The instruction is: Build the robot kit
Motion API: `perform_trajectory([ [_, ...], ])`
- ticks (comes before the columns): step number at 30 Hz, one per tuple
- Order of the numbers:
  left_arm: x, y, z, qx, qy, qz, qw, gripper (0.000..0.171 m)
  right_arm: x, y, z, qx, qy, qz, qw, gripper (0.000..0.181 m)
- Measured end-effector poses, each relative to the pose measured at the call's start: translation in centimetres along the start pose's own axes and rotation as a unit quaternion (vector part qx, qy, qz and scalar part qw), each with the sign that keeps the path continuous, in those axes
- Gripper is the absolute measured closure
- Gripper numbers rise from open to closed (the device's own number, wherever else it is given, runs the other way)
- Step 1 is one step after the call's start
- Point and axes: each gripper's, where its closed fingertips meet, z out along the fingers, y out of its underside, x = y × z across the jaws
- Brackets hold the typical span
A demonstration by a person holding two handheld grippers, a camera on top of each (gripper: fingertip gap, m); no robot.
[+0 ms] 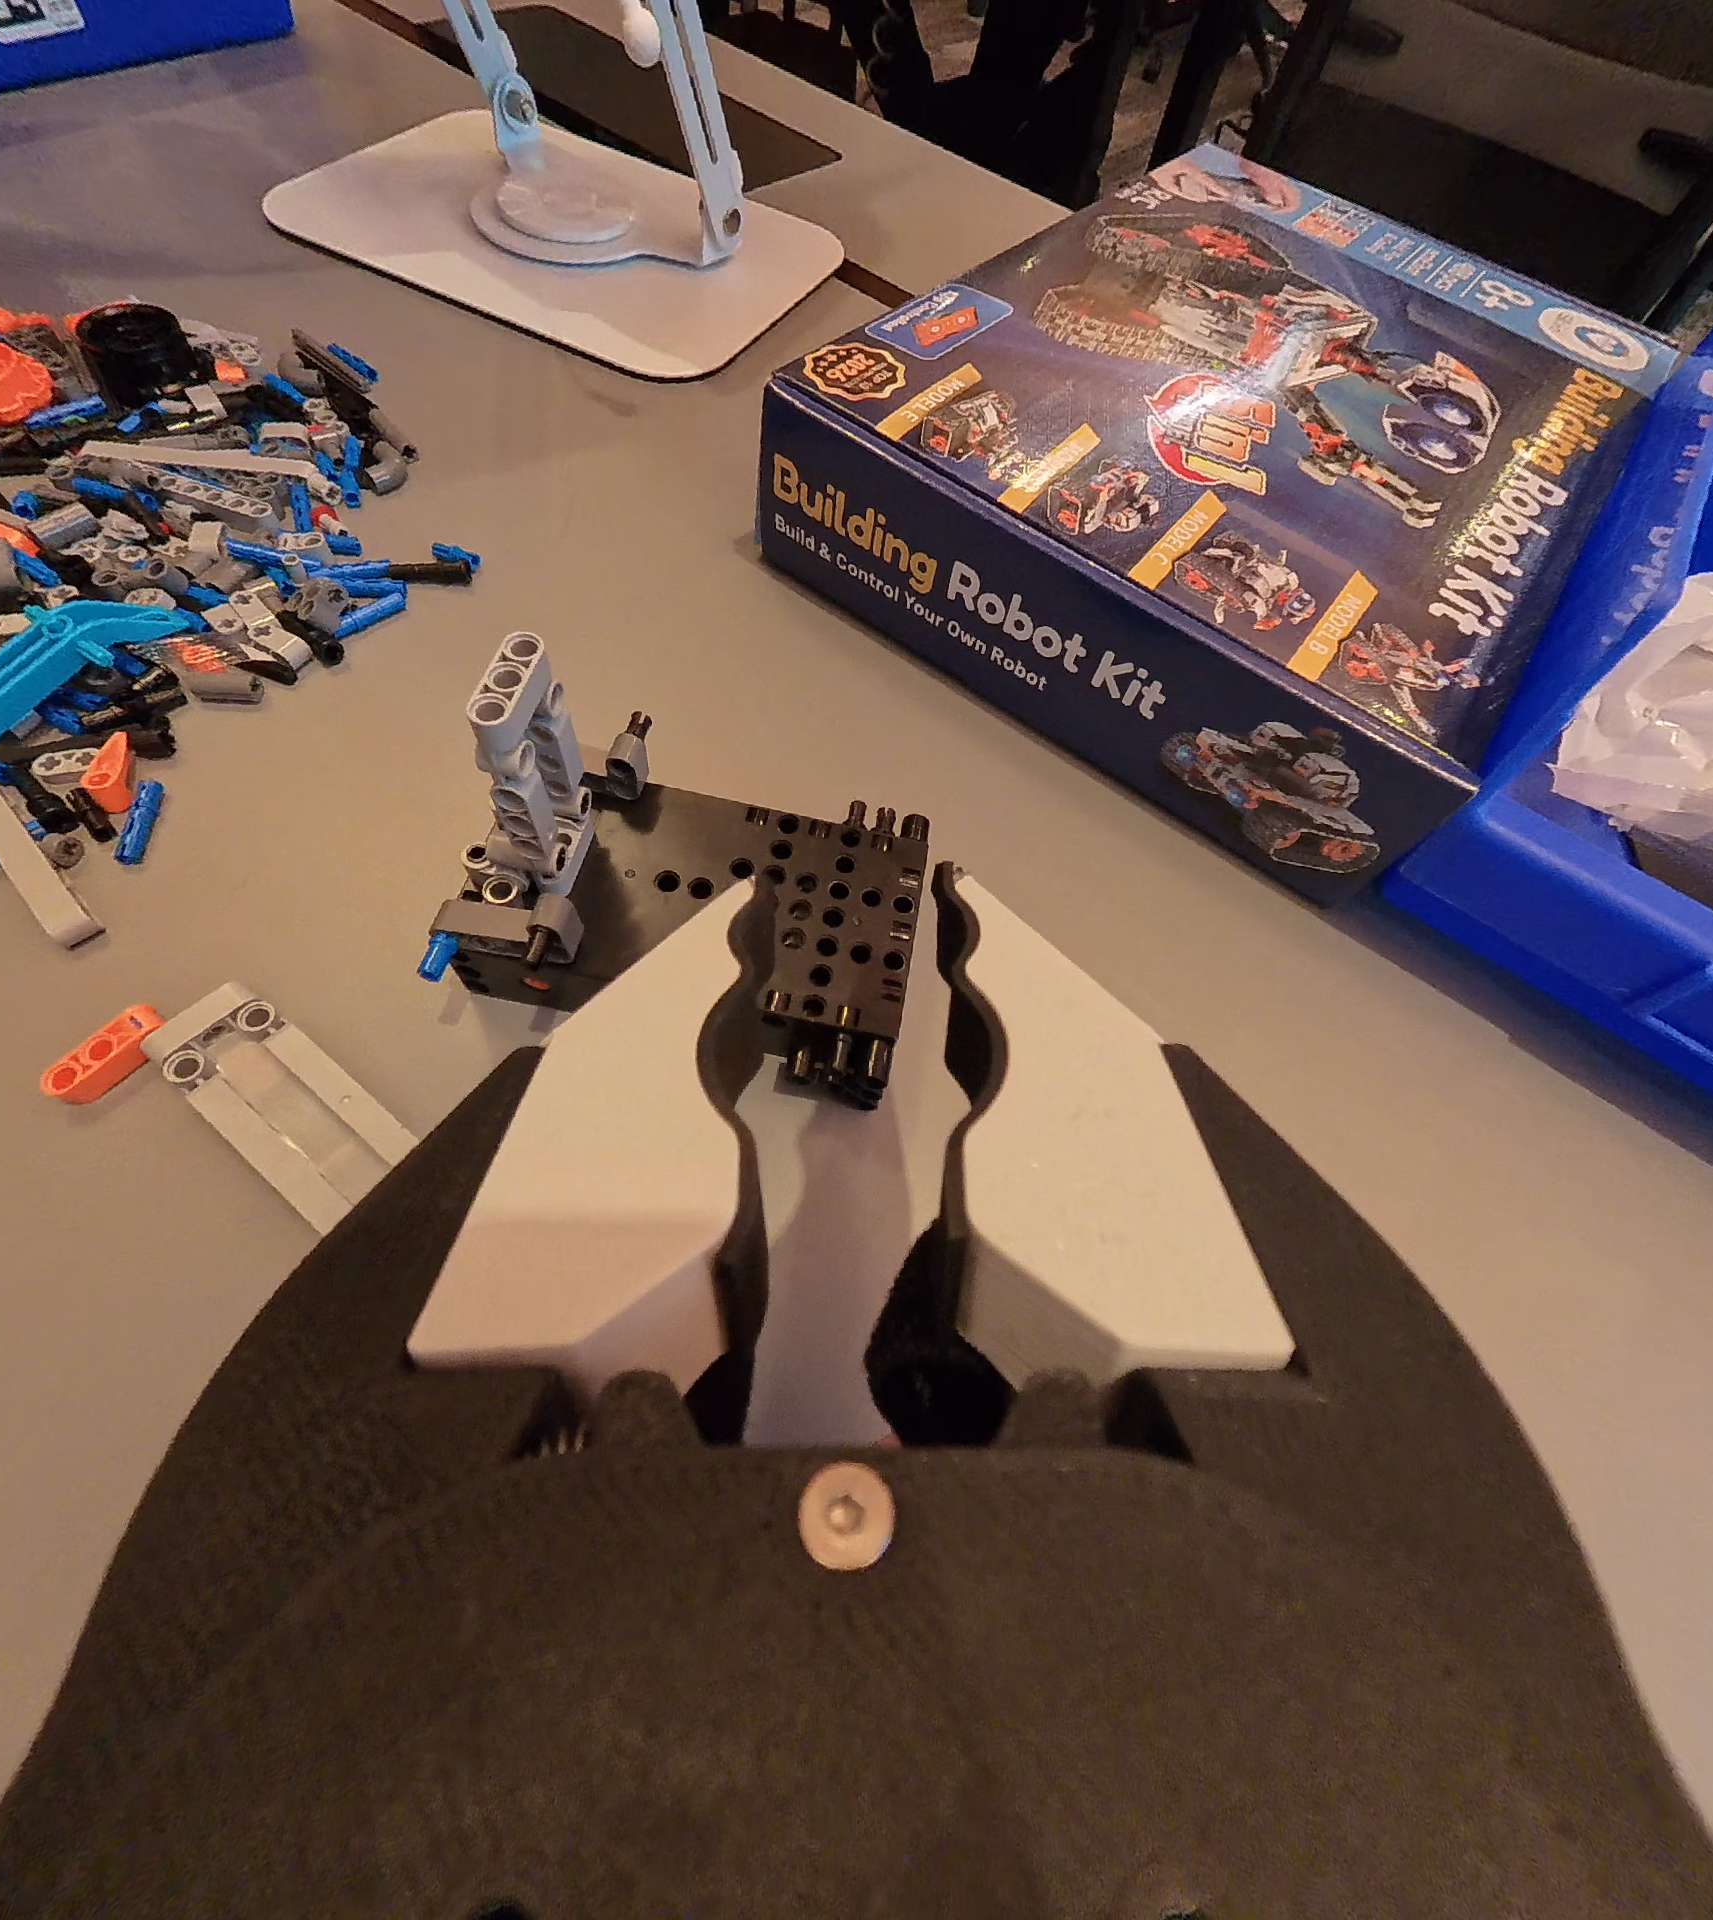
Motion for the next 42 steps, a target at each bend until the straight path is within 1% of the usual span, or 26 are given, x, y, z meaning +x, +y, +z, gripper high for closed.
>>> perform_trajectory([
  [3,-1.0,-0.1,-1.9,0.003,-0.001,-0.048,0.999,0.124,-0.1,-0.1,0.0,0.003,-0.001,-0.001,1.0,0.152],
  [6,-2.7,0.4,-4.5,-0.005,-0.006,-0.101,0.995,0.121,-0.2,-0.2,0.0,0.003,-0.001,-0.005,1.0,0.151],
  [8,-3.1,1.2,-6.2,-0.018,0.009,-0.121,0.992,0.123,-0.2,-0.2,0.1,0.003,0.0,-0.007,1.0,0.15],
  [11,-3.5,3.5,-8.2,-0.047,0.023,-0.138,0.989,0.124,-0.1,0.0,0.2,-0.003,0.006,-0.011,1.0,0.15],
  [13,-3.3,6.3,-9.0,-0.089,0.037,-0.145,0.985,0.121,0.0,0.0,0.2,-0.004,0.01,-0.012,1.0,0.15],
  [16,-2.6,10.1,-9.8,-0.133,0.063,-0.157,0.977,0.121,0.2,0.1,0.2,-0.004,0.015,-0.01,1.0,0.15],
  [18,-2.0,11.8,-10.3,-0.15,0.083,-0.162,0.972,0.121,0.3,0.1,0.2,-0.003,0.016,-0.007,1.0,0.15],
  [21,-1.5,13.5,-10.5,-0.165,0.091,-0.168,0.968,0.122,0.4,0.2,0.2,-0.005,0.022,-0.008,1.0,0.151],
  [23,-1.4,13.9,-10.0,-0.163,0.094,-0.175,0.966,0.124,0.3,0.3,0.3,-0.01,0.025,-0.013,1.0,0.151],
  [25,-1.1,14.4,-9.5,-0.173,0.102,-0.165,0.966,0.129,0.3,0.5,0.5,-0.018,0.028,-0.019,0.999,0.151],
  [26,-1.0,14.7,-9.3,-0.176,0.106,-0.162,0.965,0.132,0.4,0.7,0.5,-0.023,0.03,-0.021,0.999,0.151],
  [28,-0.7,14.5,-9.0,-0.164,0.115,-0.171,0.965,0.145,0.5,0.8,0.5,-0.026,0.033,-0.024,0.999,0.151],
  [30,-0.3,14.3,-8.8,-0.16,0.126,-0.178,0.963,0.152,0.5,0.7,0.5,-0.024,0.035,-0.023,0.999,0.152],
  [33,-0.2,14.0,-8.8,-0.154,0.13,-0.181,0.963,0.153,0.6,0.8,0.5,-0.026,0.034,-0.022,0.999,0.152],
  [36,0.1,13.5,-8.8,-0.144,0.144,-0.193,0.96,0.148,0.5,0.9,0.6,-0.029,0.032,-0.023,0.999,0.152],
  [42,-0.7,12.0,-8.3,-0.12,0.148,-0.227,0.955,0.15,0.5,0.8,0.5,-0.025,0.032,-0.023,0.999,0.152],
])
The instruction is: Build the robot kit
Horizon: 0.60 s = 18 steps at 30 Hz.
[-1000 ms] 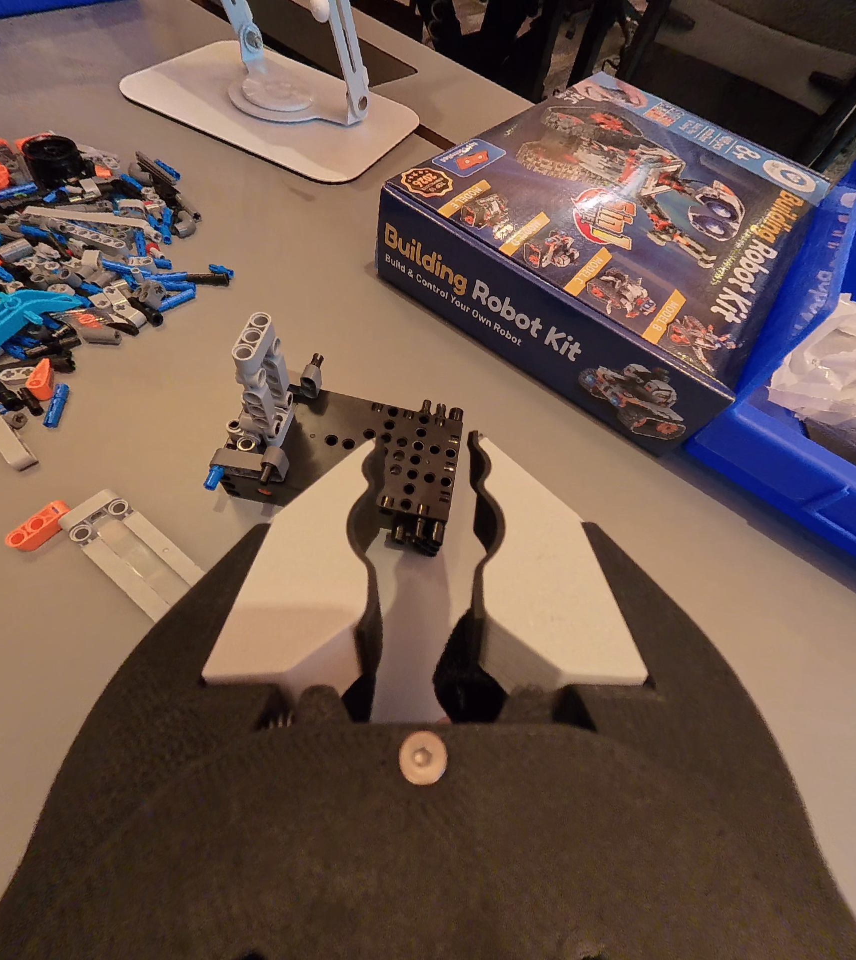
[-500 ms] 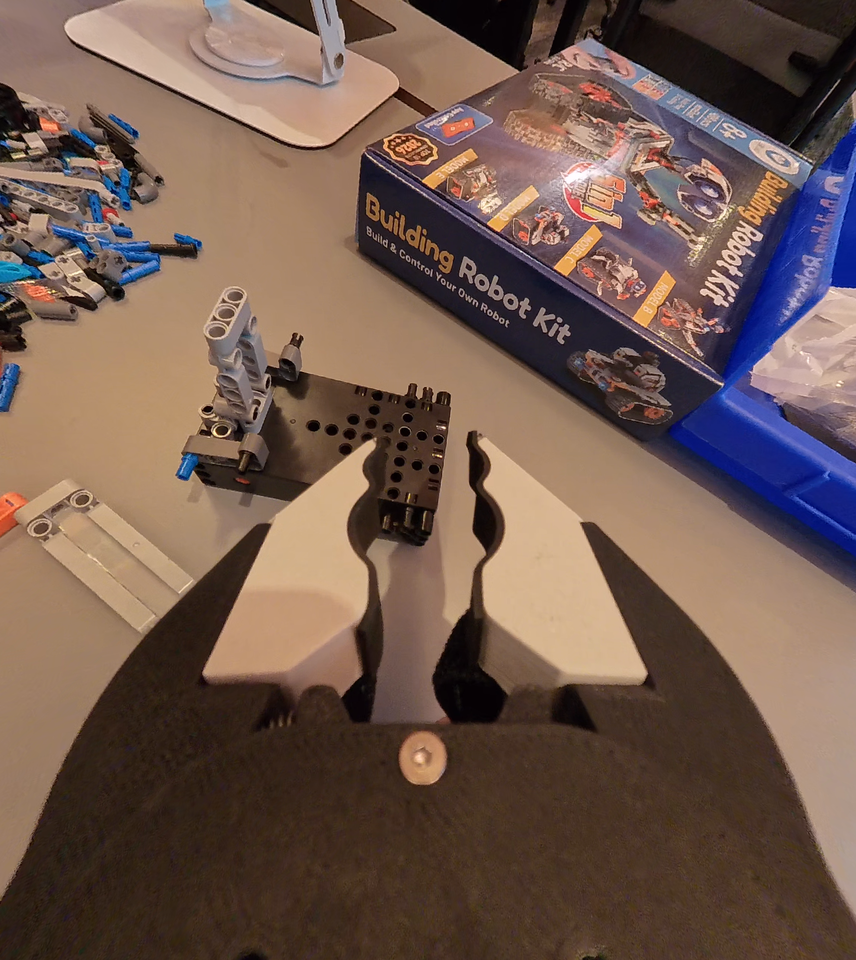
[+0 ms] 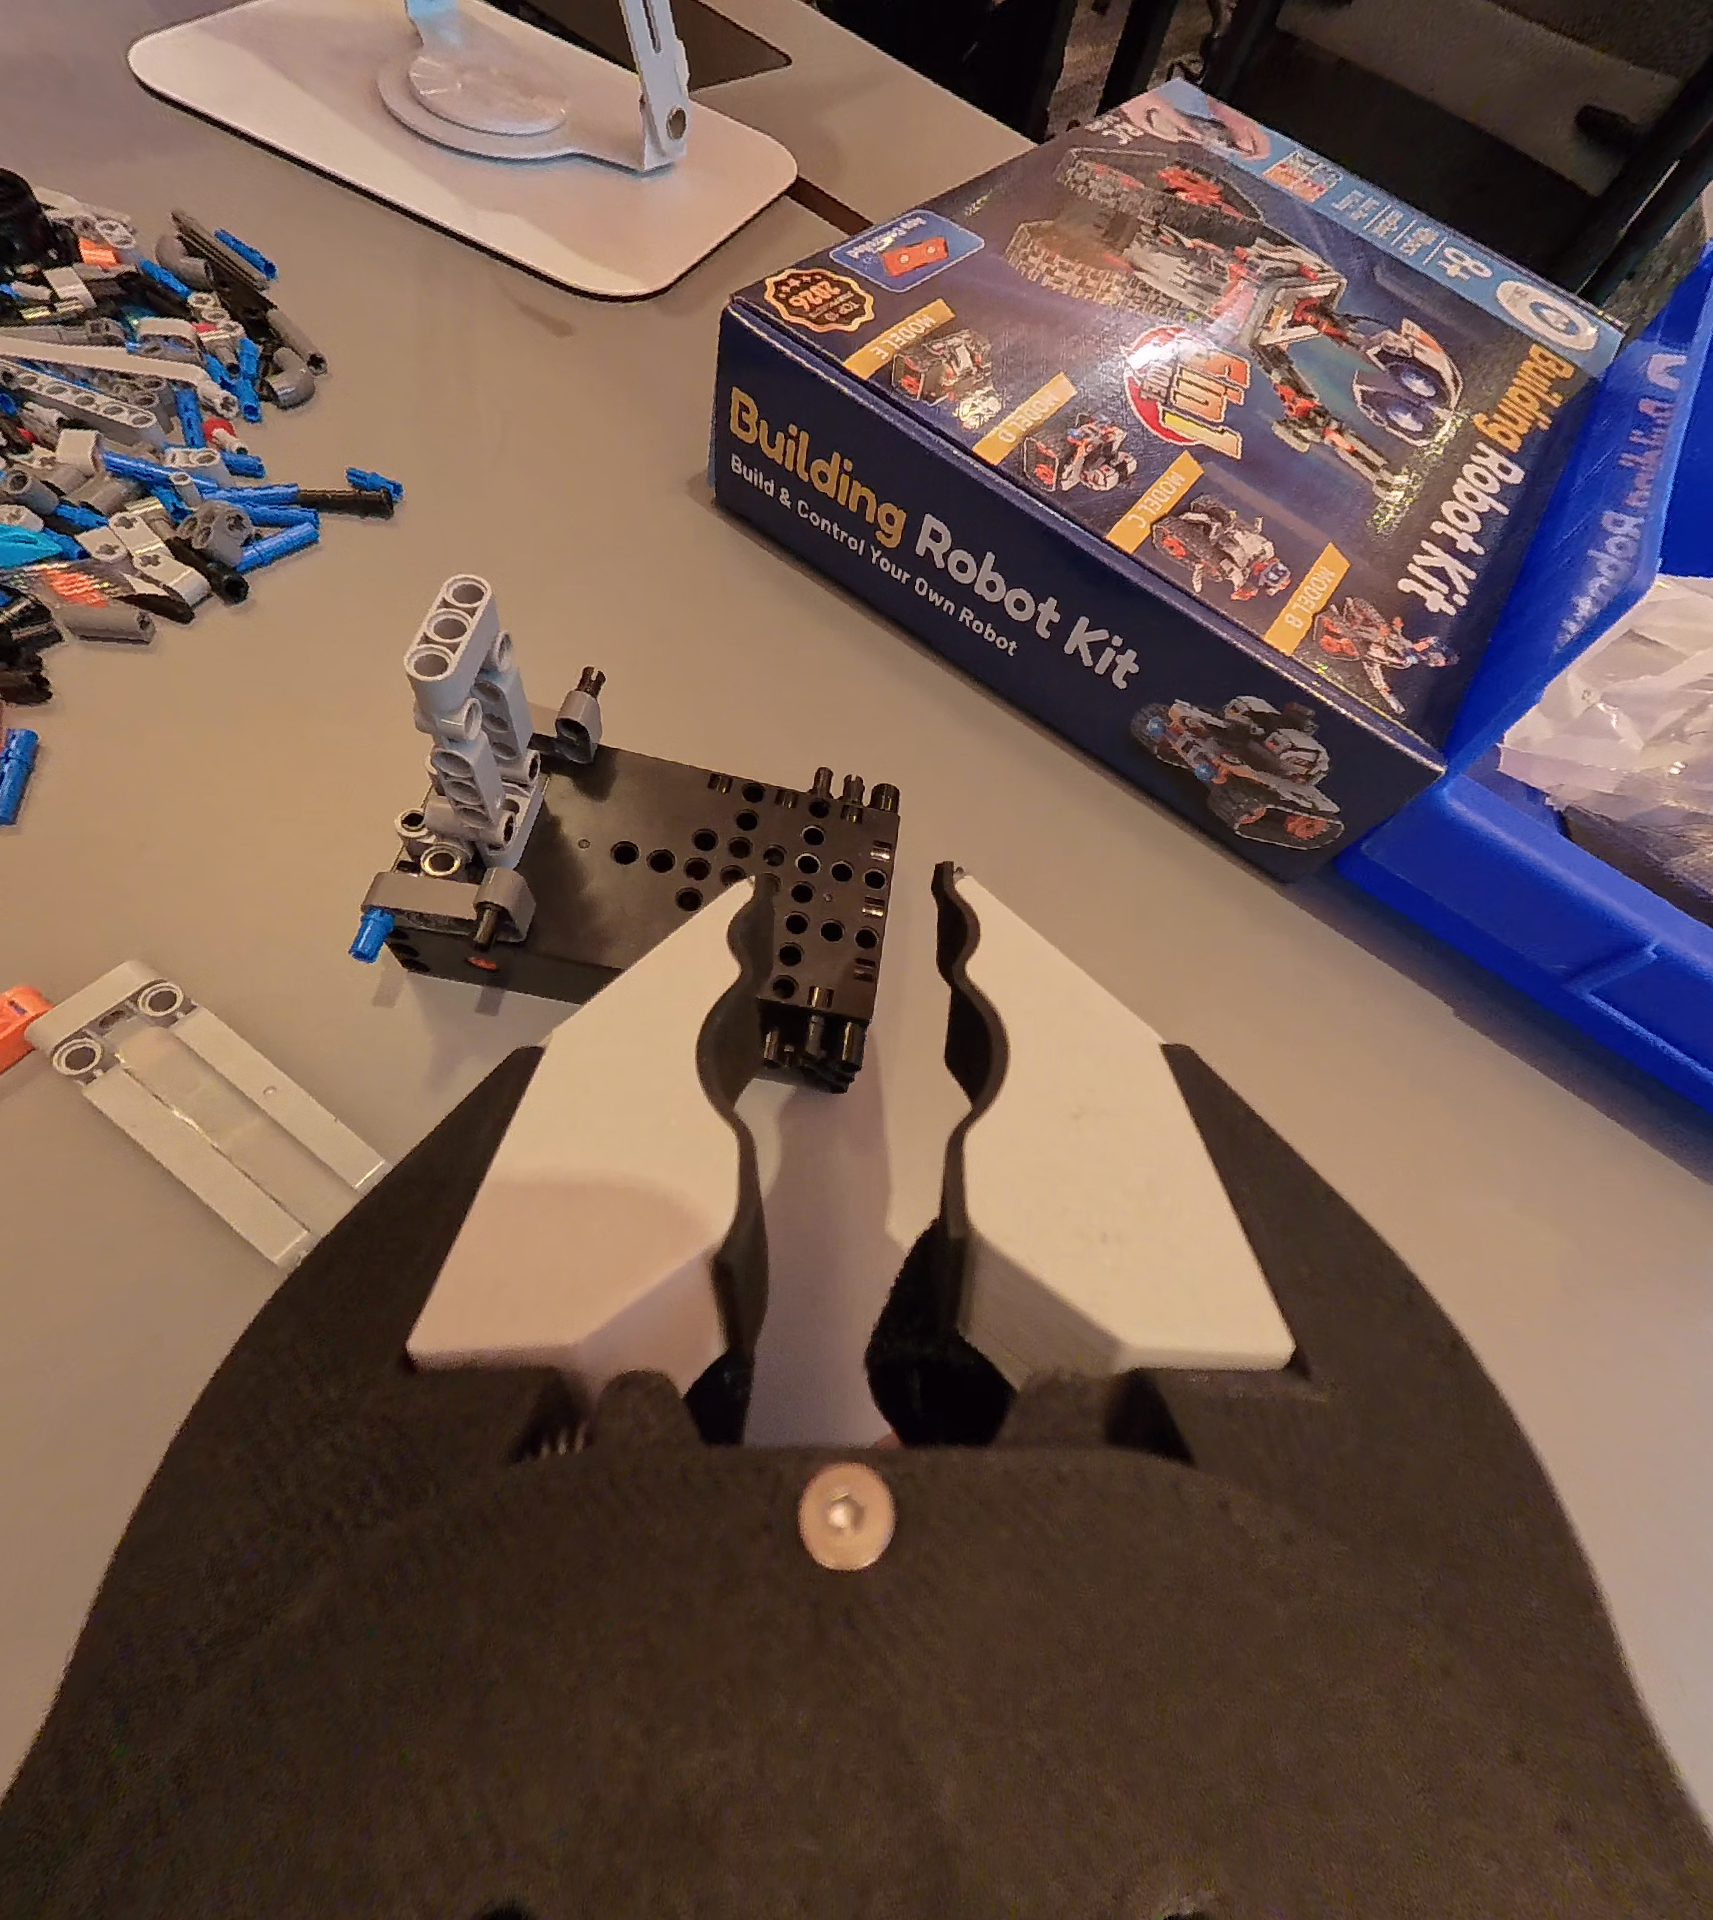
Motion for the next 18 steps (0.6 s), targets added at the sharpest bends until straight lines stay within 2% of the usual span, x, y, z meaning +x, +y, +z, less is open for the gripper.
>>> perform_trajectory([
  [8,0.6,-3.2,0.5,0.021,0.005,0.014,1.0,0.15,0.0,-0.1,-0.1,0.002,-0.001,0.001,1.0,0.152],
  [11,0.7,-3.7,0.6,0.018,0.005,0.017,1.0,0.15,0.0,-0.1,-0.2,0.004,-0.001,0.001,1.0,0.152],
  [15,0.7,-4.5,0.1,0.034,-0.003,0.017,0.999,0.161,0.1,-0.4,-0.4,0.009,0.004,0.0,1.0,0.153],
  [18,0.5,-4.8,-0.2,0.039,-0.009,0.015,0.999,0.164,0.0,-2.7,-1.6,0.043,0.031,-0.035,0.998,0.159],
])
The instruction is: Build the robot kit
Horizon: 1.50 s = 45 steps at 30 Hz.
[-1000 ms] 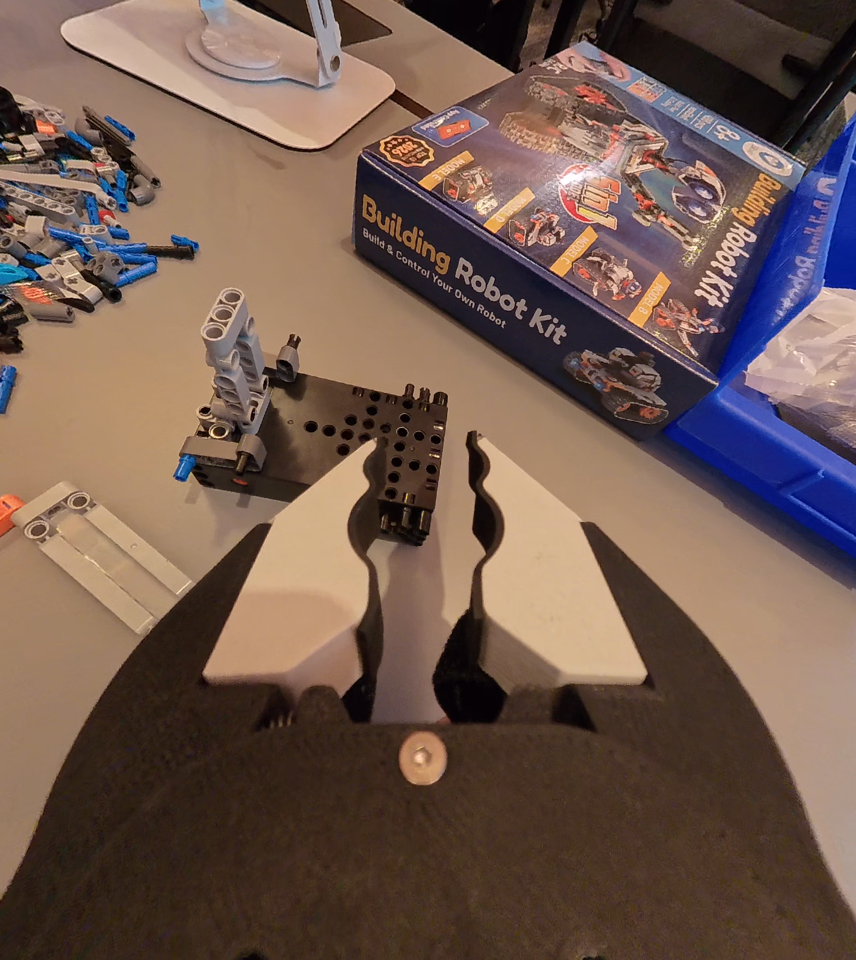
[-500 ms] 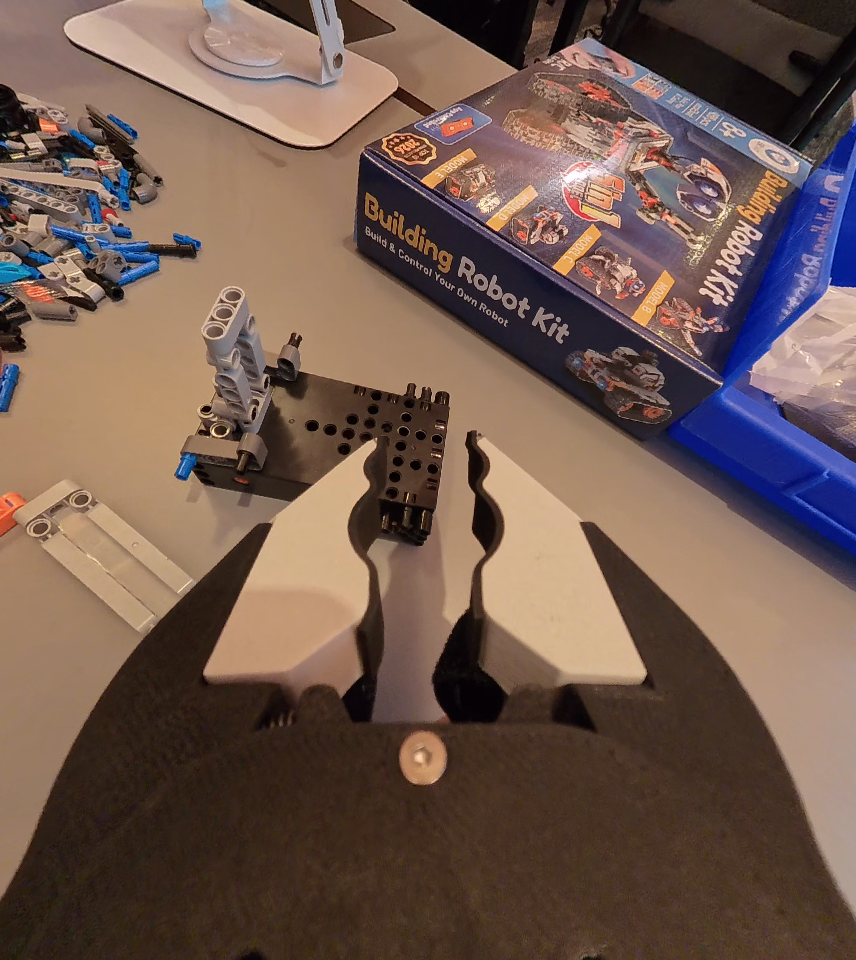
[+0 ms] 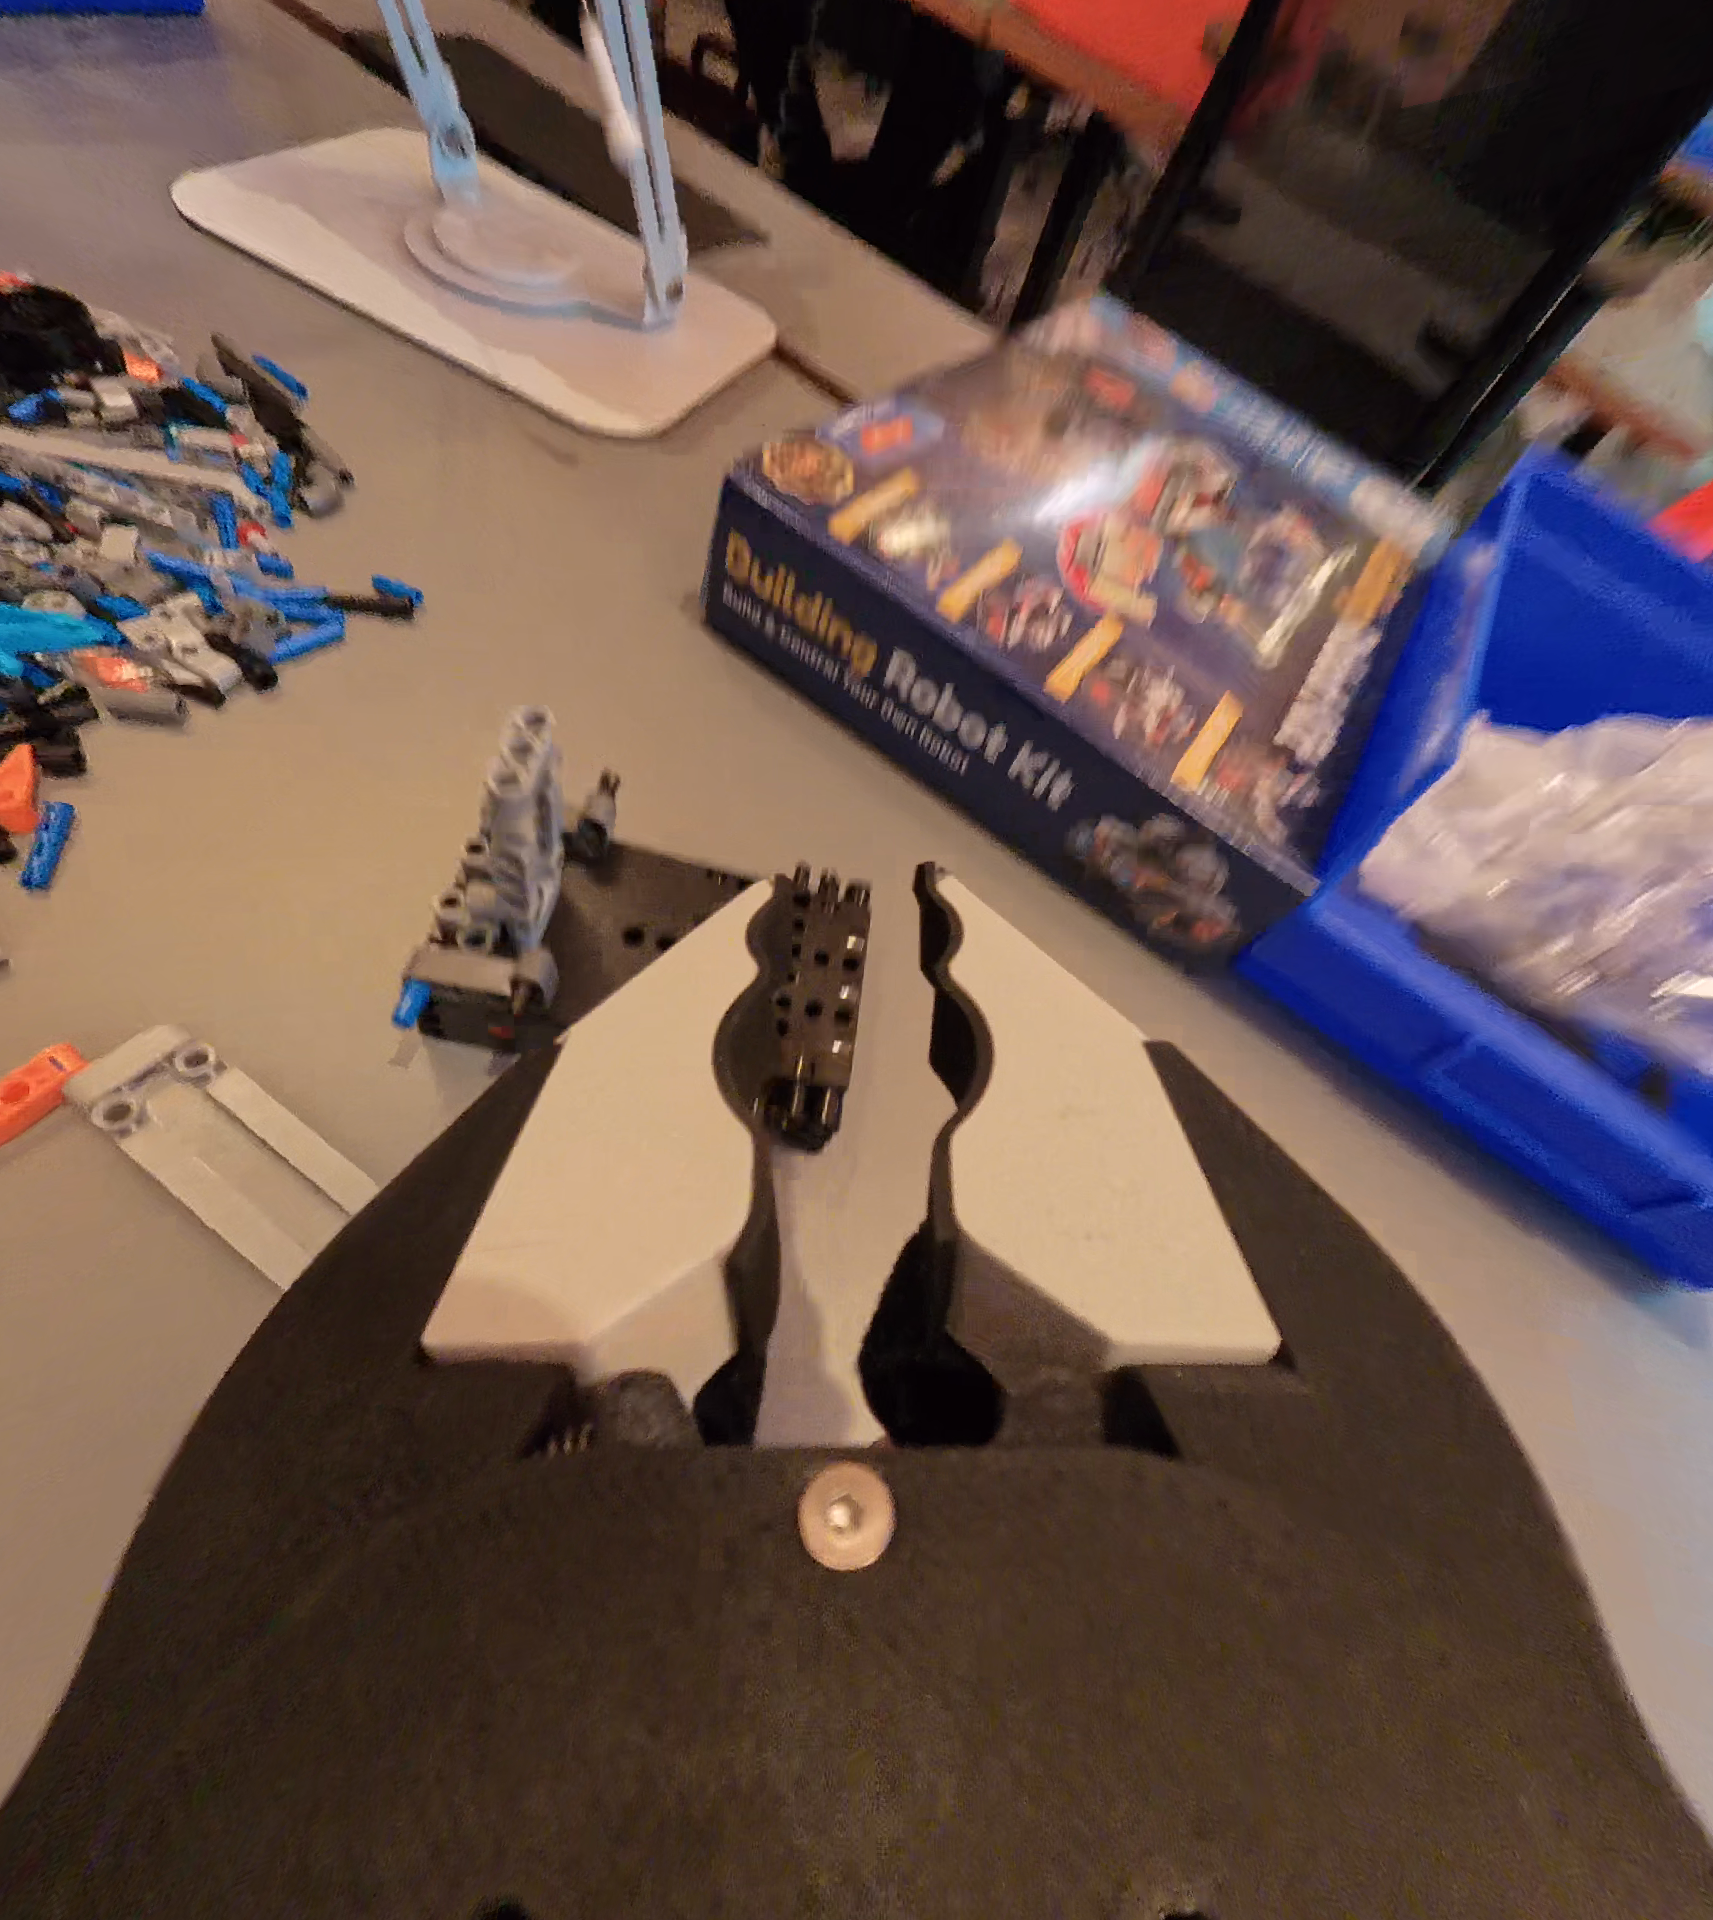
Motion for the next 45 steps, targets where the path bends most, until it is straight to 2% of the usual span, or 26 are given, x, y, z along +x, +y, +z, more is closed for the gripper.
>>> perform_trajectory([
  [2,0.0,-0.2,0.1,0.001,-0.002,0.004,1.0,0.167,-0.7,-2.7,-0.5,0.018,0.016,-0.041,0.999,0.16],
  [5,0.2,-0.7,0.2,0.008,-0.005,0.015,1.0,0.171,-3.7,-7.0,0.1,0.044,-0.007,-0.072,0.996,0.168],
  [9,0.2,-1.9,0.1,0.019,-0.014,0.027,0.999,0.171,-8.0,-13.0,2.8,0.059,-0.036,-0.115,0.991,0.161],
  [13,-0.3,-3.6,-0.2,0.044,-0.046,0.029,0.998,0.171,-11.5,-19.5,7.2,0.082,-0.04,-0.162,0.983,0.153],
  [16,-0.2,-4.9,-0.1,0.052,-0.067,0.051,0.995,0.171,-12.4,-23.7,11.7,0.097,0.0,-0.214,0.972,0.147],
  [20,0.0,-6.5,0.2,0.065,-0.084,0.069,0.992,0.171,-12.3,-27.6,17.3,0.118,0.034,-0.211,0.97,0.133],
  [25,0.2,-9.2,0.2,0.092,-0.108,0.097,0.985,0.171,-10.8,-29.7,20.9,0.141,0.055,-0.165,0.975,0.134],
  [27,0.3,-10.1,0.1,0.107,-0.118,0.105,0.982,0.171,-10.1,-30.1,21.2,0.152,0.058,-0.138,0.977,0.146],
  [32,-0.2,-11.5,-1.4,0.156,-0.152,0.101,0.971,0.171,-8.6,-29.6,21.3,0.151,0.056,-0.091,0.983,0.154],
  [34,-0.2,-10.6,-1.4,0.145,-0.133,0.077,0.977,0.167,-8.1,-28.9,21.5,0.137,0.062,-0.091,0.984,0.154],
  [40,0.5,-6.4,0.8,0.071,-0.078,0.058,0.993,0.161,-6.9,-27.7,20.5,0.155,0.034,-0.017,0.987,0.154],
  [45,0.6,-5.3,1.9,0.049,-0.06,0.029,0.997,0.155,-5.8,-27.2,19.7,0.177,-0.019,0.077,0.981,0.155],
])
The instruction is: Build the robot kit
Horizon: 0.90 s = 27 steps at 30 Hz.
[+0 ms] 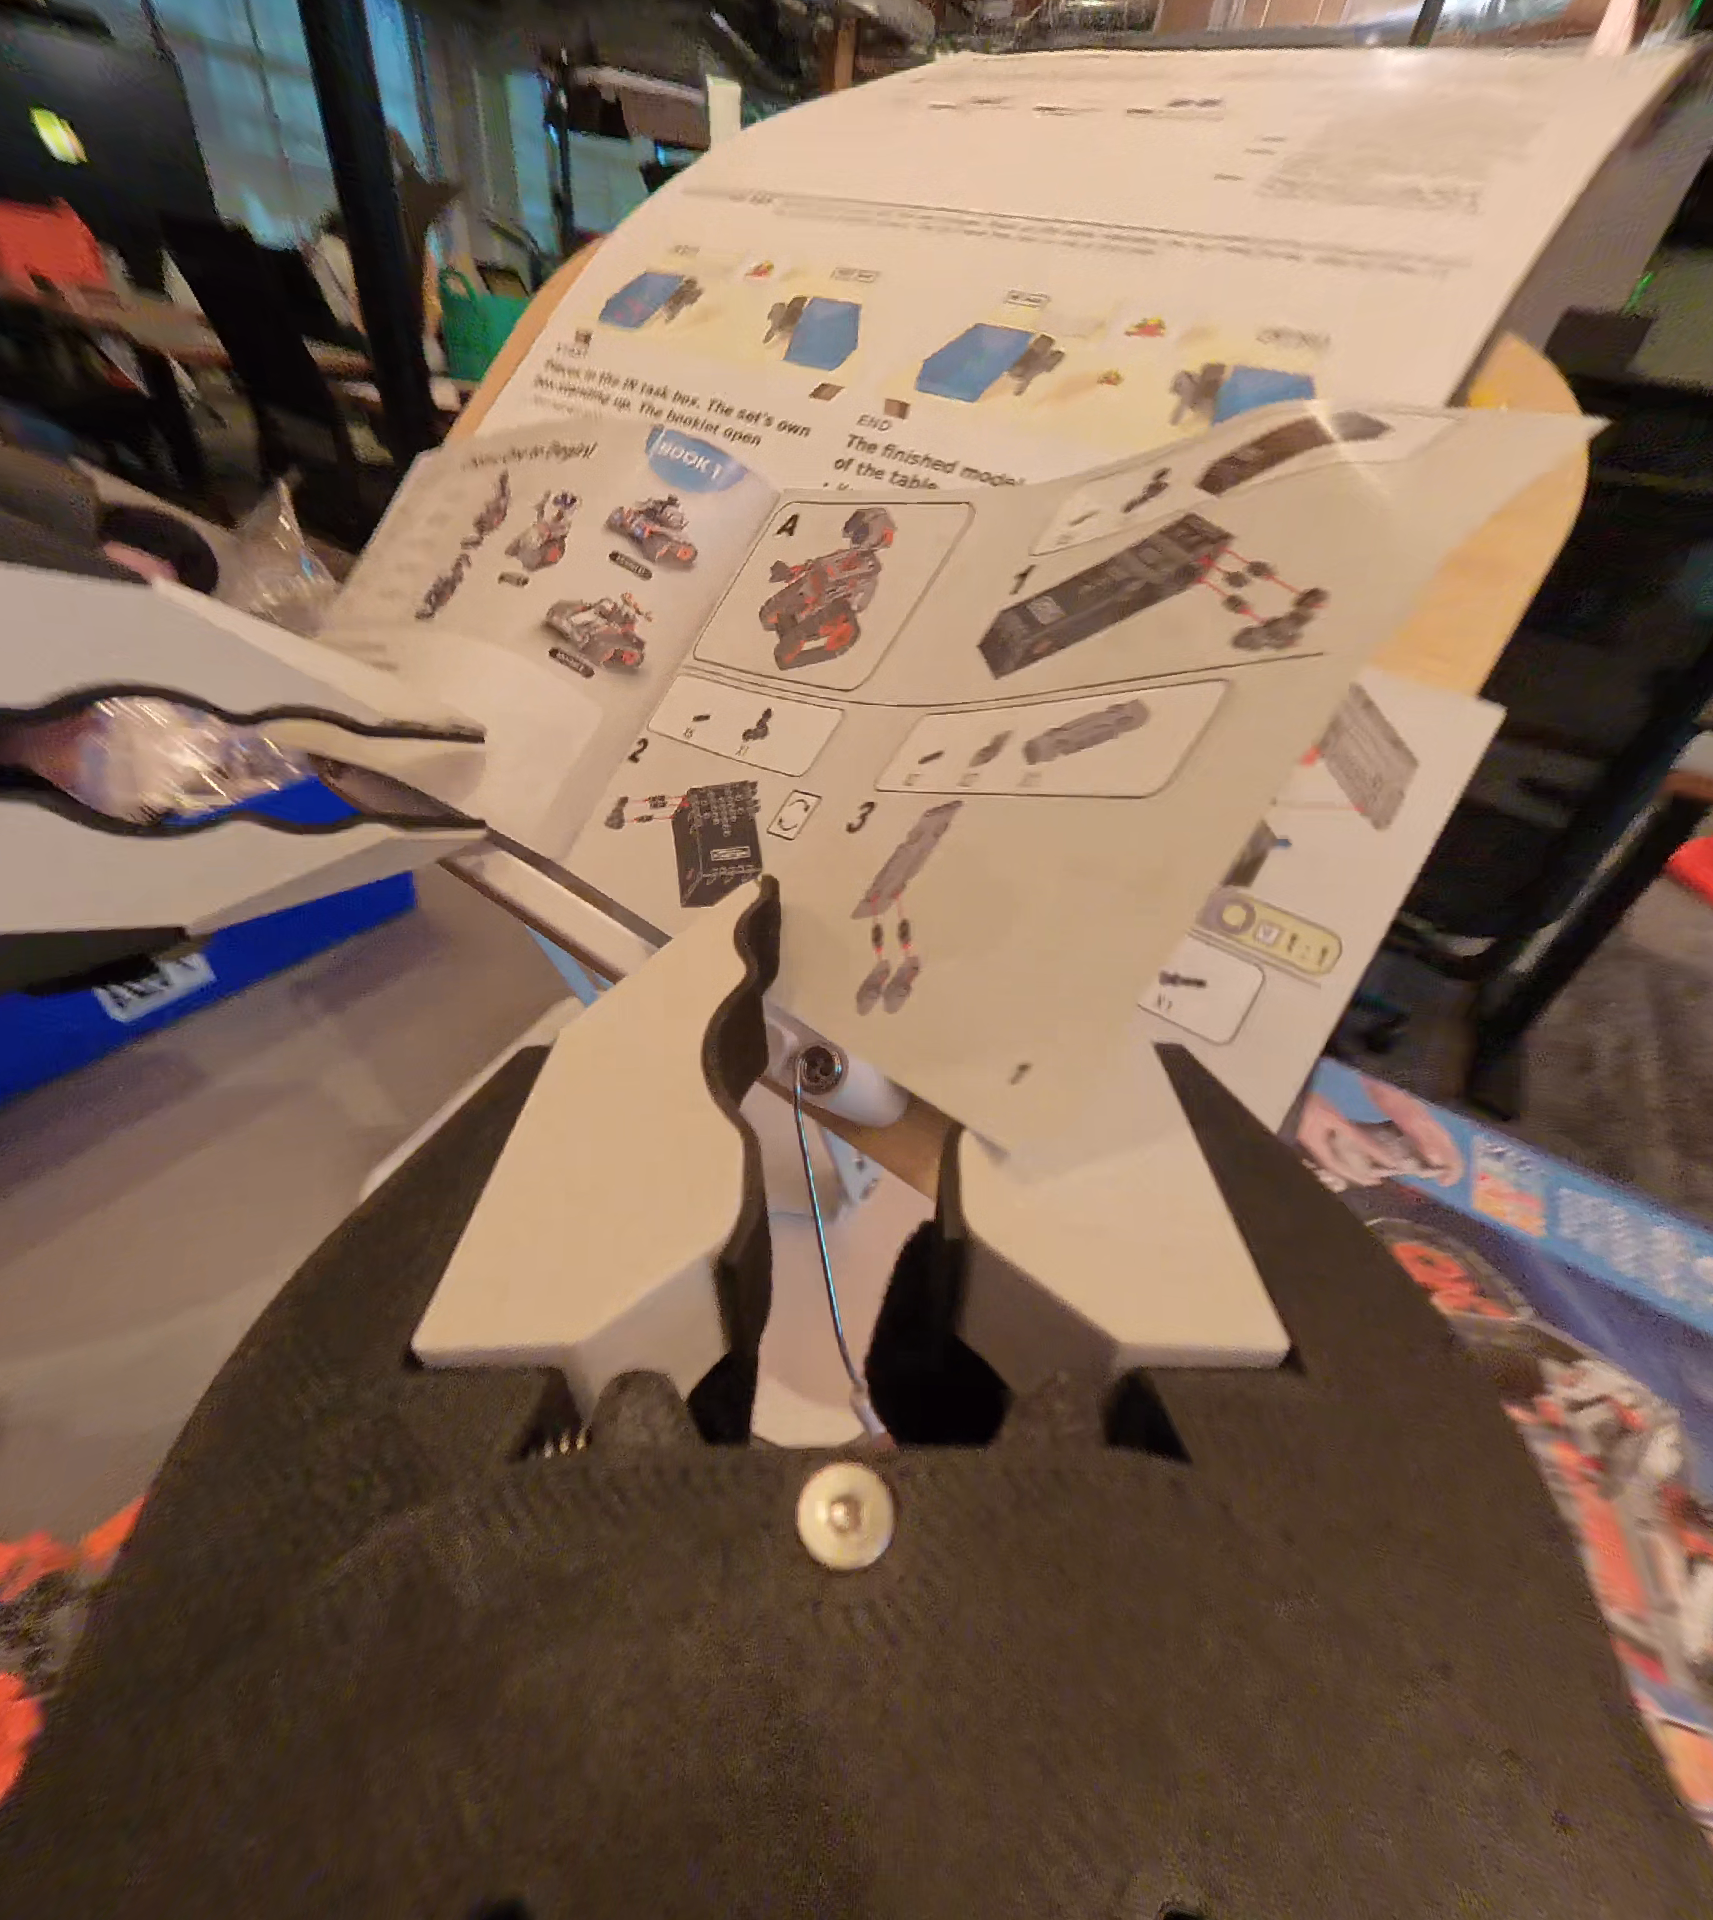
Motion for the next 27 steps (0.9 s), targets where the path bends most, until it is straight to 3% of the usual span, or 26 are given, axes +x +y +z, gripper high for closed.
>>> perform_trajectory([
  [4,0.0,0.8,0.4,-0.018,0.012,-0.02,1.0,0.153,1.5,0.4,-0.7,0.018,-0.025,0.083,0.996,0.155],
  [7,-0.1,1.4,0.5,-0.028,0.013,-0.032,0.999,0.152,2.2,1.0,-1.1,0.024,-0.047,0.126,0.991,0.168],
  [27,0.0,2.0,0.2,-0.032,0.01,-0.057,0.998,0.157,4.4,2.3,-2.6,0.029,-0.089,0.216,0.972,0.181],
])
